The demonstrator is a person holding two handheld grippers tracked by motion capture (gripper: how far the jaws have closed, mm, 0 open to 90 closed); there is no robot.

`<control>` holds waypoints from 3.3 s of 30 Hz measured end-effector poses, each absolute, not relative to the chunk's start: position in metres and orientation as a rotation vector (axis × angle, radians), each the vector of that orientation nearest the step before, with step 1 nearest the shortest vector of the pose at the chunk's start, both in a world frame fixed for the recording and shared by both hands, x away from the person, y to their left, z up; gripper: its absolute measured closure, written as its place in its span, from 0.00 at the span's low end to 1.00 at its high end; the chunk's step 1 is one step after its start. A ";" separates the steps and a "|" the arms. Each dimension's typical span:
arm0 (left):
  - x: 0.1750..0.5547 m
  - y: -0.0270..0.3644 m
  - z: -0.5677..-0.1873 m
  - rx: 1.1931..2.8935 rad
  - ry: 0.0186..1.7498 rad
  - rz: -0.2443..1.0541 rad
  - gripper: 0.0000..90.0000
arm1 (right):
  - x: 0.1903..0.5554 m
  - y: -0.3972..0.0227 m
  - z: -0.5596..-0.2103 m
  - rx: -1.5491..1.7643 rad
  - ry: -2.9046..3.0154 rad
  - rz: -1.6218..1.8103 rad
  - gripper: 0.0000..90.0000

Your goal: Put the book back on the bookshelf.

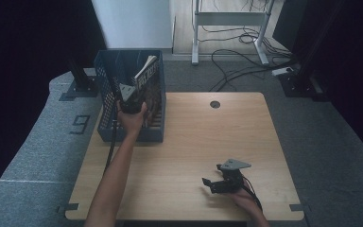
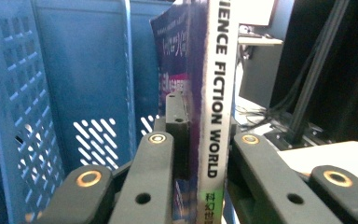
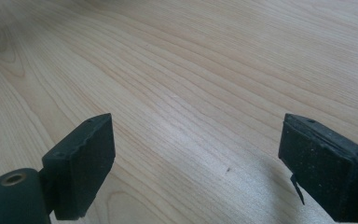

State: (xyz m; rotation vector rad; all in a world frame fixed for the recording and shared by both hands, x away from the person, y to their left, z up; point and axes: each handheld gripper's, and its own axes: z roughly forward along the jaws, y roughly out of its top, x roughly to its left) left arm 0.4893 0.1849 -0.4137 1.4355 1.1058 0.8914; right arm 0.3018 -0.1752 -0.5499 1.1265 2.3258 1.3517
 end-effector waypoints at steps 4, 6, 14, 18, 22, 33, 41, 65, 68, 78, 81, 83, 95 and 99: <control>0.480 0.188 -0.416 1.457 1.111 0.860 0.91 | 0.302 -0.175 -0.549 1.126 2.326 1.352 0.11; 0.475 0.190 -0.417 1.469 1.116 0.843 0.91 | 0.301 -0.174 -0.549 1.126 2.325 1.352 0.11; 0.467 0.194 -0.420 1.500 1.126 0.824 0.89 | 0.301 -0.170 -0.550 1.112 2.336 1.343 0.11; 0.466 0.196 -0.419 1.494 1.138 0.802 0.89 | 0.301 -0.171 -0.550 1.119 2.332 1.340 0.11; 0.467 0.197 -0.418 1.492 1.150 0.791 0.86 | 0.302 -0.172 -0.550 1.120 2.333 1.339 0.11; 0.483 0.201 -0.411 1.487 1.209 0.781 0.84 | 0.302 -0.172 -0.551 1.126 2.335 1.331 0.11; 0.486 0.199 -0.409 1.480 1.214 0.829 0.92 | 0.302 -0.173 -0.551 1.124 2.338 1.328 0.12; 0.498 0.192 -0.402 1.388 1.168 0.899 0.92 | 0.303 -0.175 -0.553 1.137 2.338 1.327 0.12; 0.498 0.191 -0.404 1.384 1.161 0.906 0.92 | 0.303 -0.175 -0.553 1.139 2.339 1.327 0.12; 0.489 0.191 -0.407 1.413 1.152 0.858 0.91 | 0.303 -0.174 -0.552 1.137 2.339 1.330 0.12; 0.486 0.191 -0.407 1.421 1.146 0.853 0.91 | 0.302 -0.173 -0.552 1.131 2.342 1.326 0.12; 0.484 0.190 -0.408 1.424 1.145 0.840 0.91 | 0.302 -0.172 -0.552 1.125 2.346 1.326 0.12; 0.466 0.174 -0.417 1.489 1.105 0.794 0.86 | 0.301 -0.170 -0.552 1.113 2.351 1.321 0.12; 0.466 0.170 -0.415 1.504 1.101 0.764 0.82 | 0.301 -0.169 -0.551 1.112 2.347 1.324 0.12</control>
